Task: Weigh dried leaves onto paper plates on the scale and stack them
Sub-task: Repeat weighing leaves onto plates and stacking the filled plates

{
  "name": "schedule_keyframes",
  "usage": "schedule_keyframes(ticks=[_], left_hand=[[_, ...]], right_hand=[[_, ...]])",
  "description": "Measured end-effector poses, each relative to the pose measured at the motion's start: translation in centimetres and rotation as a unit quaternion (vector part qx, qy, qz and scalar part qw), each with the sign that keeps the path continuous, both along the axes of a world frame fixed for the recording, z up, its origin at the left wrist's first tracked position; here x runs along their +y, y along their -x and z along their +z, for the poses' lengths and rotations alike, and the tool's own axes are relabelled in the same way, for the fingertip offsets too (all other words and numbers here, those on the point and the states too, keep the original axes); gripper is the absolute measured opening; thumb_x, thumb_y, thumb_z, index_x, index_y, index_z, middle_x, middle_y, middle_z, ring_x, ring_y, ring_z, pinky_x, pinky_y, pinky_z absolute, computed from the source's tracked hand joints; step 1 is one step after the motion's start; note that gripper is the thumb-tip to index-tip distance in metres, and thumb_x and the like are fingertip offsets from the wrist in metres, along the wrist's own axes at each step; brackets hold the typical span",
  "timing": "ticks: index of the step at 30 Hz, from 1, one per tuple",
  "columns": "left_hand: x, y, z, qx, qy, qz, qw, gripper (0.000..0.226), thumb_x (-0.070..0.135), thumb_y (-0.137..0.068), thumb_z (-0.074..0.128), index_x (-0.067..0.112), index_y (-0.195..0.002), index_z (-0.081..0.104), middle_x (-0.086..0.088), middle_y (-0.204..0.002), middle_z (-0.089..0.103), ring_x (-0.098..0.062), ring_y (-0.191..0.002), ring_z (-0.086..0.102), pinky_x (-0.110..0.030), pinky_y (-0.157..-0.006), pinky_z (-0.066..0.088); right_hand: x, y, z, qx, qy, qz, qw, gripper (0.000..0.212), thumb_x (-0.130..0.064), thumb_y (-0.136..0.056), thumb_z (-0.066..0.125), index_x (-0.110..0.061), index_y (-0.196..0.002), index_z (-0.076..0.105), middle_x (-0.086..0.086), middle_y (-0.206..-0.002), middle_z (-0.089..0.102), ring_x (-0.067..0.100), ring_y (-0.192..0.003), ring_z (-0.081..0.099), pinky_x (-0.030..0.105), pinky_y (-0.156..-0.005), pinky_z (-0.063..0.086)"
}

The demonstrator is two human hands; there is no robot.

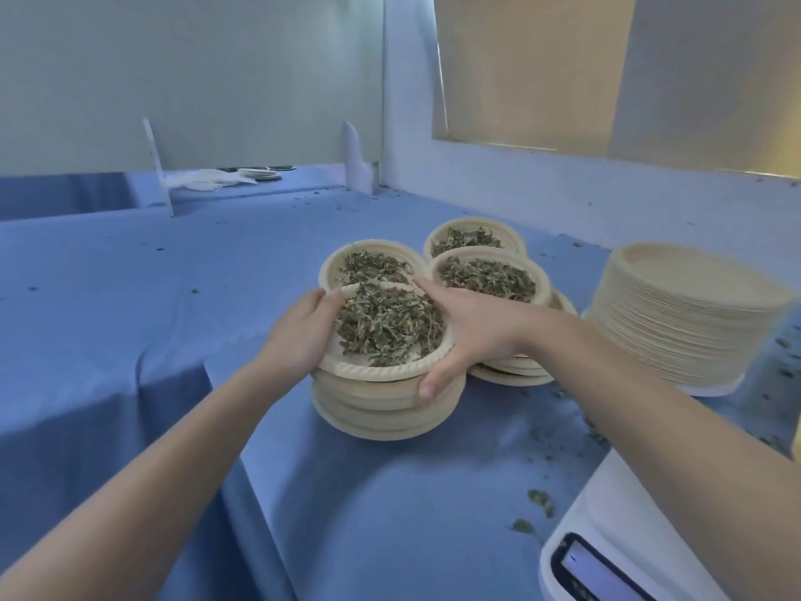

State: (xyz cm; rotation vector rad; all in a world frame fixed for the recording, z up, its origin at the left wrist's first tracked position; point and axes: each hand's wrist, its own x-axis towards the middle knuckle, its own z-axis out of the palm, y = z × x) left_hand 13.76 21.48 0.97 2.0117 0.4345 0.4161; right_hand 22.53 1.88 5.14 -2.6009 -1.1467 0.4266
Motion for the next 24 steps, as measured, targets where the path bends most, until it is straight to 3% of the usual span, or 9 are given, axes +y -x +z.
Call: schedule_keyframes(ticks=[4, 9, 14, 24], left_hand=[[0.0, -0.4, -1.3, -0.004, -0.023, 0.003, 1.000, 0.040, 0.041, -0.101, 0.030, 0.019, -0.129, 0.049, -0.001, -0.133, 0.050, -0.015, -0.116, 0.043, -0.028, -0.096, 0.030], [0.2, -0.6, -0.1, 0.002, -0.051, -0.022, 0.998, 0.041, 0.039, -0.101, 0.029, 0.015, -0.126, 0.051, -0.004, -0.133, 0.050, -0.013, -0.110, 0.041, -0.026, -0.089, 0.027], [0.6, 0.2, 2.1, -0.004, -0.121, -0.019, 0.992, 0.052, 0.043, -0.100, 0.033, 0.024, -0.148, 0.027, 0.003, -0.154, 0.026, -0.015, -0.142, 0.021, -0.033, -0.113, 0.016], [-4.4, 2.2, 6.2, -0.074, -0.223, -0.055, 0.971, 0.048, 0.038, -0.098, 0.039, 0.028, -0.145, 0.034, 0.006, -0.152, 0.029, -0.011, -0.140, 0.022, -0.029, -0.110, 0.017]], right_hand=[[0.0, -0.3, -0.9, -0.023, 0.004, -0.003, 1.000, 0.153, -0.081, -0.025, 0.071, -0.041, -0.147, -0.011, -0.003, -0.159, 0.002, 0.017, -0.146, 0.005, 0.044, -0.118, 0.016], [-0.3, 0.2, -0.7, -0.046, 0.010, 0.003, 0.999, 0.152, -0.083, -0.029, 0.066, -0.038, -0.145, -0.021, 0.001, -0.159, -0.010, 0.019, -0.145, -0.014, 0.046, -0.119, 0.001], [-1.0, 1.0, 0.7, -0.029, -0.021, 0.003, 0.999, 0.152, -0.079, -0.032, 0.072, -0.037, -0.145, -0.021, -0.003, -0.159, -0.011, 0.016, -0.145, -0.013, 0.047, -0.119, 0.004], [-4.7, 3.7, 3.2, -0.049, -0.039, -0.026, 0.998, 0.141, -0.062, -0.052, 0.081, -0.030, -0.149, -0.016, -0.009, -0.159, -0.008, 0.009, -0.145, -0.007, 0.039, -0.119, 0.006]])
